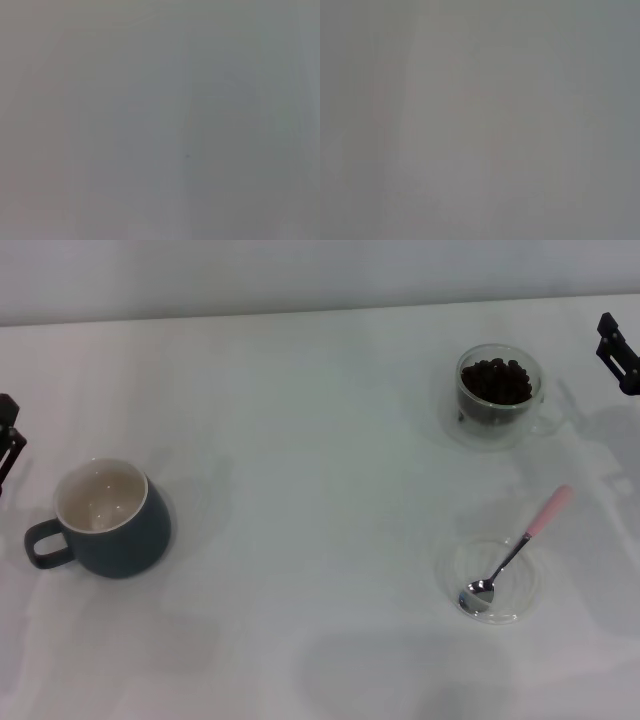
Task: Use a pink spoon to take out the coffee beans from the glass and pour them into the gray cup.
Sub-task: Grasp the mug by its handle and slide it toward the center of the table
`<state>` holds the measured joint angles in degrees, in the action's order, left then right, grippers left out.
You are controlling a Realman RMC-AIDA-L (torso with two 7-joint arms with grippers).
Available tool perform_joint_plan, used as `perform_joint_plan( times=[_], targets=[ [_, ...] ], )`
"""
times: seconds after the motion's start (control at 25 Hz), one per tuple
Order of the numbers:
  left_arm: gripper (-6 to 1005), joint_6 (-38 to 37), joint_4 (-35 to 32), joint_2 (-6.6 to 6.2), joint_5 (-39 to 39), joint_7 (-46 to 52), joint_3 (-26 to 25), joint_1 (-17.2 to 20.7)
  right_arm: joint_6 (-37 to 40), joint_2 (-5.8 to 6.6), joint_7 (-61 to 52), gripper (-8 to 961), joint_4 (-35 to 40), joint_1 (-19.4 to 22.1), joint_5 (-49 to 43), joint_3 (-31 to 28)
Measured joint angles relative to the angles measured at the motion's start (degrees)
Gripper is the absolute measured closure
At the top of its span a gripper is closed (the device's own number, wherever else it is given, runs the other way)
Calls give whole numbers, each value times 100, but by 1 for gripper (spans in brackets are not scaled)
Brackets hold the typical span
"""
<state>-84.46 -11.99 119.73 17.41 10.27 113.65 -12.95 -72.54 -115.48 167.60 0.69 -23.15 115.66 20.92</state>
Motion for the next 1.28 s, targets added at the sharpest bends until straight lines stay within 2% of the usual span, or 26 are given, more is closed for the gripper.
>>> perform_joint_plan(
  times=[0.56,0.72,1.0,1.12,1.28],
  targets=[
    [123,-7,5,11,-29,1,87,96,33,13,-1,170,2,63,-9,51],
    [123,-217,-21,5,-33,-24,316,330,18,16,-16,170,2,110,-9,53],
    [122,-701,-32,8,-22,-19,868,1039,-106,34,-277,170,79,206,23,1],
    [122,-707,-38,24,-7,3,966,1370,-99,45,-301,170,147,230,41,-14],
    [122,-648,10,37,4,99,977,1576,-91,46,-303,170,197,233,44,-18]
  ],
)
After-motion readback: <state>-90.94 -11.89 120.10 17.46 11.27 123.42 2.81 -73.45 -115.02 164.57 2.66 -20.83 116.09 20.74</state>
